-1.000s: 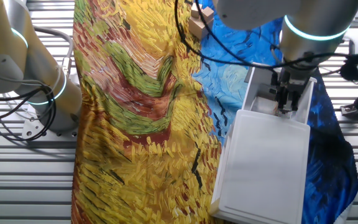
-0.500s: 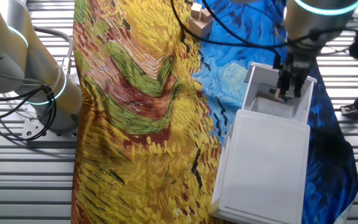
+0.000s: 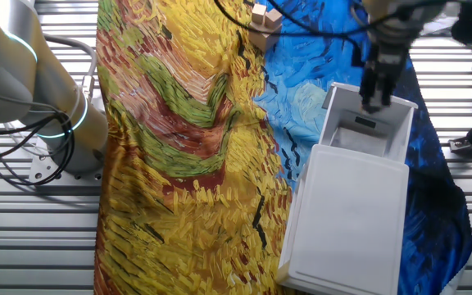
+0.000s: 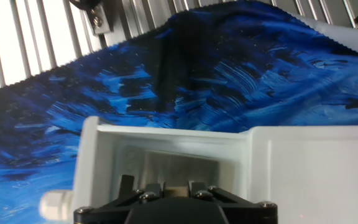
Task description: Take something out of a drawer
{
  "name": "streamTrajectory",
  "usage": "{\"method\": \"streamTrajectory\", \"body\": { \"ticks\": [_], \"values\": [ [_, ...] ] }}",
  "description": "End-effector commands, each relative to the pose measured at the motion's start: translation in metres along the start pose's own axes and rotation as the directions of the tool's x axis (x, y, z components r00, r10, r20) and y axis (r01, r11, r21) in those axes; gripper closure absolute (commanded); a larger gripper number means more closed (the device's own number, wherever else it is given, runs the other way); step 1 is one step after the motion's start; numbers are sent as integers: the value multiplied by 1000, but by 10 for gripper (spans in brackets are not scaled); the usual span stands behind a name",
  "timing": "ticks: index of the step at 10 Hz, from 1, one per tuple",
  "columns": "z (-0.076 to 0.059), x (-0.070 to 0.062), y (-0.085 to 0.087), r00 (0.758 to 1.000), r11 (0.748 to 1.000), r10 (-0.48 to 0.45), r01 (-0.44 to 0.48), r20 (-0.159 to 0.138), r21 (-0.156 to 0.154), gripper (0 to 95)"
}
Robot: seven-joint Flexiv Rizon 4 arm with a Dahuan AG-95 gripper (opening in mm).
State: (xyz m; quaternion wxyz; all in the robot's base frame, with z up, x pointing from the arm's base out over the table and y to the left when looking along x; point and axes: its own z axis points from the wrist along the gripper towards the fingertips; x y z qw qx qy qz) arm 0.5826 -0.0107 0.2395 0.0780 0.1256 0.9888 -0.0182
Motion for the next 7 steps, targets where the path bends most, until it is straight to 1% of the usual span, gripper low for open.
{"method": "streamTrajectory", "body": {
  "ticks": [1, 3, 4, 5, 7],
  "values": [
    [-12, 21, 6, 1000, 1000, 0, 0, 2, 0, 950],
    [-18, 30, 12, 1000, 1000, 0, 0, 2, 1, 950],
    [-18, 32, 12, 1000, 1000, 0, 0, 2, 1, 950],
    [-21, 38, 16, 1000, 1000, 0, 0, -4, 3, 950],
    [-20, 38, 15, 1000, 1000, -1, 1, -12, 9, 950]
  ]
}}
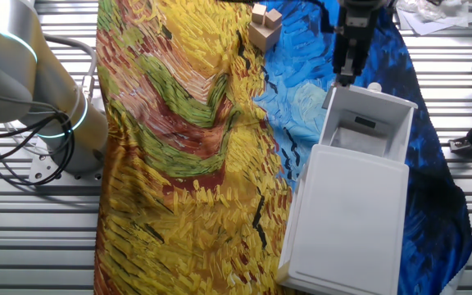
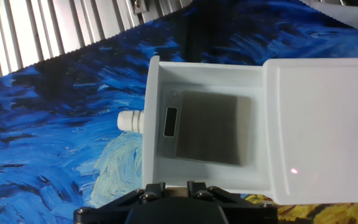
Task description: Take something out of a drawer
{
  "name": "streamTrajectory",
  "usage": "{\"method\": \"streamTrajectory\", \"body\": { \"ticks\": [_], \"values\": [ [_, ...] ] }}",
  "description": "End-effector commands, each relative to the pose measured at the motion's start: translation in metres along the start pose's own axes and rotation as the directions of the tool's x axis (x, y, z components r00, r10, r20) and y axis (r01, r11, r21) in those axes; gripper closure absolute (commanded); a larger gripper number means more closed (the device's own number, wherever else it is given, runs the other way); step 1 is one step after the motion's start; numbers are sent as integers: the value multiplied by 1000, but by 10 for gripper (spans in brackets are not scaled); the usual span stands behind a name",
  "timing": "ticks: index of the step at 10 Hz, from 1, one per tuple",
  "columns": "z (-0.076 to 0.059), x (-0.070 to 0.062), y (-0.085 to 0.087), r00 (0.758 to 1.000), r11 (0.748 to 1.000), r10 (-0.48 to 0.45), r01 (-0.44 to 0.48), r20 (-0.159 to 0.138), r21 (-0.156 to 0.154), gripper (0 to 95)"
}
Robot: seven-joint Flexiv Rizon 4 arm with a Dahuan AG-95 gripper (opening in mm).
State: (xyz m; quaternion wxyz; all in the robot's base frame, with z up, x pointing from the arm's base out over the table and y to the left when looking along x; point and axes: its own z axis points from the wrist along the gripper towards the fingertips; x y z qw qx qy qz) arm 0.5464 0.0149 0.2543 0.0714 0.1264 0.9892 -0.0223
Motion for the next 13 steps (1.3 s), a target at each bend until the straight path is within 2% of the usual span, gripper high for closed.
{"method": "streamTrajectory", "body": {
  "ticks": [1, 5, 7, 8, 10, 11, 13],
  "values": [
    [1, 0, -1, 1000, 1000, -1, 1, -1, -1, 950],
    [0, -2, 4, 1000, 1000, -2, 2, 7, -3, 950],
    [0, -2, 4, 1000, 999, -2, 2, -20, -34, 950],
    [0, -2, 4, 1000, 998, -7, 6, -24, -62, 950],
    [-1, -2, 4, 998, 995, -52, 50, -19, -87, 950],
    [-1, -1, 3, 997, 994, -78, 77, -8, -82, 950],
    [-2, -1, 1, 993, 990, -120, 120, -7, -70, 950]
  ]
}}
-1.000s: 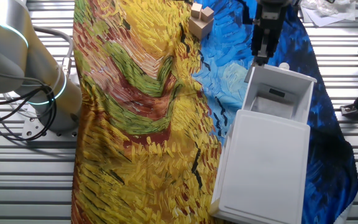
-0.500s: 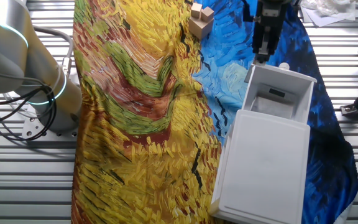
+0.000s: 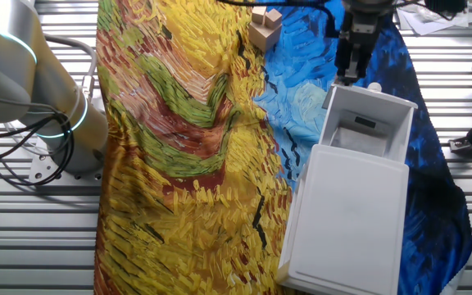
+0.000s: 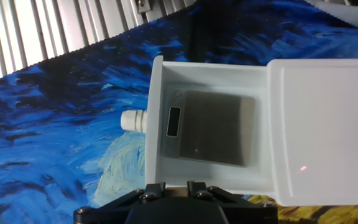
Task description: Take something out of a drawer
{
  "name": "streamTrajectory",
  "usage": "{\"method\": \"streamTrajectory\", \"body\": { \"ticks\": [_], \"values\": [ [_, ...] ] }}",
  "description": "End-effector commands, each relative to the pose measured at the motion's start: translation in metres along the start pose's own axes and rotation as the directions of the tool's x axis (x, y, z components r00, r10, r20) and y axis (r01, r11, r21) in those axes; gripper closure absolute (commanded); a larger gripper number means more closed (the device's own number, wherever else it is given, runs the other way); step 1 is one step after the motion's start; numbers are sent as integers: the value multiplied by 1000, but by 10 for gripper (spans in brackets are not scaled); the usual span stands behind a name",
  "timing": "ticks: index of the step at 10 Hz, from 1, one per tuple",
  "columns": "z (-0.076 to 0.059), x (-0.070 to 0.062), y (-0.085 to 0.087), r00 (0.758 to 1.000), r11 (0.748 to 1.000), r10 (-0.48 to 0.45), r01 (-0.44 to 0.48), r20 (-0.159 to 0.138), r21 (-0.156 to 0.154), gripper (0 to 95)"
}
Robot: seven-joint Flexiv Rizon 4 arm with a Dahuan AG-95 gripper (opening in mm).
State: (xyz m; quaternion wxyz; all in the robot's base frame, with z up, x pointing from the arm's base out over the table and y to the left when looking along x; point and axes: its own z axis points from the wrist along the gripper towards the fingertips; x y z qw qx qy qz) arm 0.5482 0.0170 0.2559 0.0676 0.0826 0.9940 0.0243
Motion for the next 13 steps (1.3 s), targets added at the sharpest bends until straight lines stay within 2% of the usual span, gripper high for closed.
{"method": "streamTrajectory", "body": {
  "ticks": [1, 5, 6, 7, 10, 13],
  "values": [
    [-1, 1, -2, 999, 998, -53, 53, 5, 31, 950],
    [-2, 0, 1, 993, 992, -120, 120, -1, 32, 950],
    [-2, 0, 1, 988, 987, -155, 156, -23, 32, 950],
    [-2, 0, 1, 981, 981, -192, 193, -31, 28, 950],
    [-2, 0, 1, 966, 966, -257, 257, -14, 20, 950],
    [-2, 0, 1, 971, 971, -237, 237, -12, 32, 950]
  ]
}}
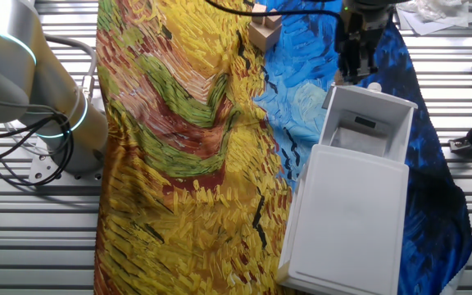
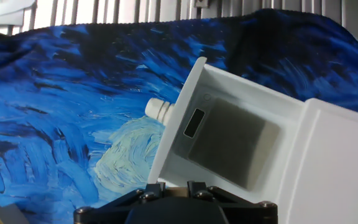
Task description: Take something out of a drawer
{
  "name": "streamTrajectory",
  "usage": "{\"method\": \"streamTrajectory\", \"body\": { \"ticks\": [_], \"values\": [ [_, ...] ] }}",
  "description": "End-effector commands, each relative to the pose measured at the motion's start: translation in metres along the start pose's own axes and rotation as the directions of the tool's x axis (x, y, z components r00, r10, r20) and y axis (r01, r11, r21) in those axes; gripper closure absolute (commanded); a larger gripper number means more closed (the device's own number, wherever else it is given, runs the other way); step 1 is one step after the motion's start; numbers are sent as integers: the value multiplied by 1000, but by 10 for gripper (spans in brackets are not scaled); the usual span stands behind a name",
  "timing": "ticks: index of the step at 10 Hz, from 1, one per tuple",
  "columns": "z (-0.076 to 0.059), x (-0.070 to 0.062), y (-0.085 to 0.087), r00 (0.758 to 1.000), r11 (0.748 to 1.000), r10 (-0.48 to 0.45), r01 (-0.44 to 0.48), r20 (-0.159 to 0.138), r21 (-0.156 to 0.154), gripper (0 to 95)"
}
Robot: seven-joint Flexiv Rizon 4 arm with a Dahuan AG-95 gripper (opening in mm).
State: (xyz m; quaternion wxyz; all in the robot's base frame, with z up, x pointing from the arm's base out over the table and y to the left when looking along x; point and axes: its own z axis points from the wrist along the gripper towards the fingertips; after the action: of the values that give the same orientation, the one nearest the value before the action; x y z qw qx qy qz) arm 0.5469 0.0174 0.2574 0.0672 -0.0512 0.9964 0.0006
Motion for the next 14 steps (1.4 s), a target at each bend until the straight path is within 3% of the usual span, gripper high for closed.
{"method": "streamTrajectory", "body": {
  "ticks": [1, 5, 8, 14],
  "values": [
    [0, -1, 0, 999, 999, 43, -43, 0, 10, 950],
    [0, -1, 0, 997, 997, 71, -71, 1, 17, 950],
    [3, 2, 12, 993, 993, 115, -115, 6, 16, 950],
    [28, 23, 45, 984, 984, 177, -178, 33, 24, 950]
  ]
}}
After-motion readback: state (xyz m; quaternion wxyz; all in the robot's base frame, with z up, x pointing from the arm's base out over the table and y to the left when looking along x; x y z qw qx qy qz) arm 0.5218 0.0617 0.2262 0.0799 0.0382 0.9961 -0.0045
